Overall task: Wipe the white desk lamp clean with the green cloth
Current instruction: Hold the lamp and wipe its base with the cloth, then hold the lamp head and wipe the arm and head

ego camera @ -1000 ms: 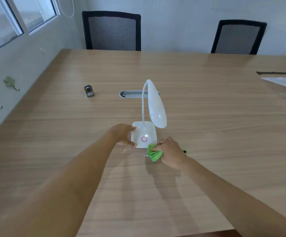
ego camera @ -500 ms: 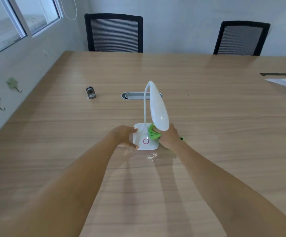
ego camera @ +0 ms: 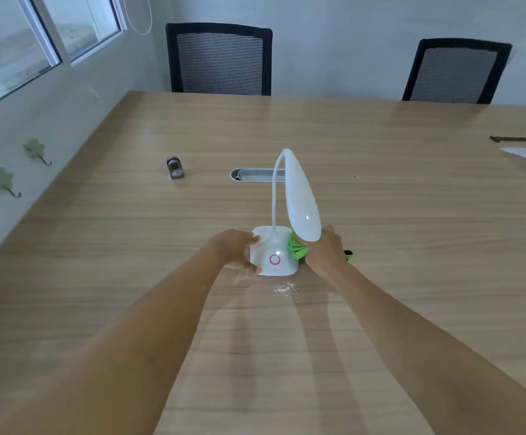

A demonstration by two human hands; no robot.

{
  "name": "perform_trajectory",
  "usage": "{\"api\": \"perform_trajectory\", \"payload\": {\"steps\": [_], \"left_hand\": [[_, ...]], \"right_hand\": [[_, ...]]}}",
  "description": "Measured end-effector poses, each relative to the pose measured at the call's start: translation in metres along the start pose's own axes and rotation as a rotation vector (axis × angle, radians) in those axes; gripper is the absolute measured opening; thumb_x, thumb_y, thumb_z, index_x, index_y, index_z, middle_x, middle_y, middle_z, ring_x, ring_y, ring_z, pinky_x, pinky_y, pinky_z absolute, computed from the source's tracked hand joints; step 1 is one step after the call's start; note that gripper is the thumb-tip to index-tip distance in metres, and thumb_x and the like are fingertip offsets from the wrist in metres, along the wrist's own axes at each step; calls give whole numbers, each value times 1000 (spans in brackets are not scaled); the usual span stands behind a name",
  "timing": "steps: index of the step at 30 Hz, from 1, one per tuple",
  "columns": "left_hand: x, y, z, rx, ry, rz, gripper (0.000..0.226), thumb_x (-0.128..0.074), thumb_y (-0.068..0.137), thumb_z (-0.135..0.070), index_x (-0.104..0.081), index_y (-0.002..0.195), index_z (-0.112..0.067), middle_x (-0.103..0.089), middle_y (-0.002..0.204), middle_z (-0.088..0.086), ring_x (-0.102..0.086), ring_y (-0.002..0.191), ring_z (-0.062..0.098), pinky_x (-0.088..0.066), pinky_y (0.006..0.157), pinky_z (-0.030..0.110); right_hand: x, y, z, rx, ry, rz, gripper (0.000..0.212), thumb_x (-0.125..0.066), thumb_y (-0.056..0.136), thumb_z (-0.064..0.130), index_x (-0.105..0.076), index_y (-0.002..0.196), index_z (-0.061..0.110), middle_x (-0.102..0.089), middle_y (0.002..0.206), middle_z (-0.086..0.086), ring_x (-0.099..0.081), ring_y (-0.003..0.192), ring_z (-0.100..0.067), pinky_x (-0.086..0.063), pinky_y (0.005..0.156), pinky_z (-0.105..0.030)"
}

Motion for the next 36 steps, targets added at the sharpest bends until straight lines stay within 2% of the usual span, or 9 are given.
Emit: {"api": "perform_trajectory", "payload": {"steps": [4, 9, 13, 17, 20, 22, 27, 31, 36], "left_hand": [[-1, -1, 0, 8, -8, -1, 98, -72, 73, -53, -24, 153, -27, -29, 160, -7, -24, 148, 18, -24, 120, 34], [0, -1, 0, 17, -5, 17, 98, -72, 73, -53, -22, 154, -28, -27, 160, -8, -23, 149, 17, -24, 120, 35], [9, 2, -3, 37, -37, 47, 82, -66, 82, -42, -27, 153, -27, -29, 159, -3, -26, 148, 19, -24, 120, 35], [55, -3, -22, 52, -616, -135, 42, -43, 97, -38, -53, 130, -14, -51, 135, 0, -47, 127, 18, -33, 111, 27], [96, -14, -36, 11, -1213, -159, 75, -31, 86, -72, -39, 147, -28, -42, 151, 0, -41, 139, 21, -30, 117, 42], [114, -20, -44, -90, -1334, -112, 87, -19, 78, -83, -34, 149, -34, -41, 152, -3, -41, 139, 20, -27, 119, 44], [123, -24, -58, -141, -1216, -141, 74, -29, 83, -77, -55, 134, -31, -68, 95, -22, -56, 101, 3, -37, 108, 36], [120, -20, -57, -120, -1236, -171, 51, -43, 83, -72, -71, 102, -33, -66, 101, -17, -59, 103, 2, -39, 111, 37], [122, -20, -57, -90, -1244, -174, 60, -49, 78, -72, -72, 110, -27, -67, 114, -10, -60, 113, 10, -42, 109, 38]], "right_hand": [[-1, -4, 13, 39, 45, -33, 31, -47, 88, -4, -59, 116, -1, -57, 126, -20, -47, 119, -41, -43, 103, -50], [-12, -12, -6, 81, -146, 56, 48, -50, 88, 4, -53, 130, 26, -57, 127, -9, -45, 116, -36, -45, 99, -41], [-2, -10, -15, 25, -205, 21, 55, -47, 84, -1, -53, 130, 28, -56, 128, -6, -42, 113, -34, -42, 95, -40], [-9, -14, 5, 112, -127, -56, 44, -52, 87, 6, -59, 124, 27, -59, 120, -9, -46, 113, -36, -45, 96, -38], [-19, -18, 14, 161, -108, 2, 49, -51, 84, 1, -57, 126, 27, -58, 123, -4, -46, 116, -34, -45, 95, -36], [-22, -21, 14, 172, -151, 49, 56, -49, 83, -1, -52, 131, 29, -56, 126, -2, -44, 116, -33, -45, 96, -38], [-16, -21, -4, 84, -210, 60, 56, -49, 84, 3, -49, 132, 32, -55, 127, -4, -44, 113, -33, -46, 95, -41], [-12, -18, 4, 33, -211, -32, 50, -46, 88, 4, -51, 130, 31, -56, 123, -8, -44, 113, -34, -44, 93, -41], [-25, -25, 19, 161, -184, 55, 59, -47, 85, -1, -48, 132, 34, -52, 130, -1, -41, 119, -31, -41, 94, -41]]}}
Point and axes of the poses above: each hand's wrist, its own y-axis towards the middle knuckle, its own x-axis out of the back of the hand, z = x × y, the point moved 1 cm from there along y, towards the middle knuckle
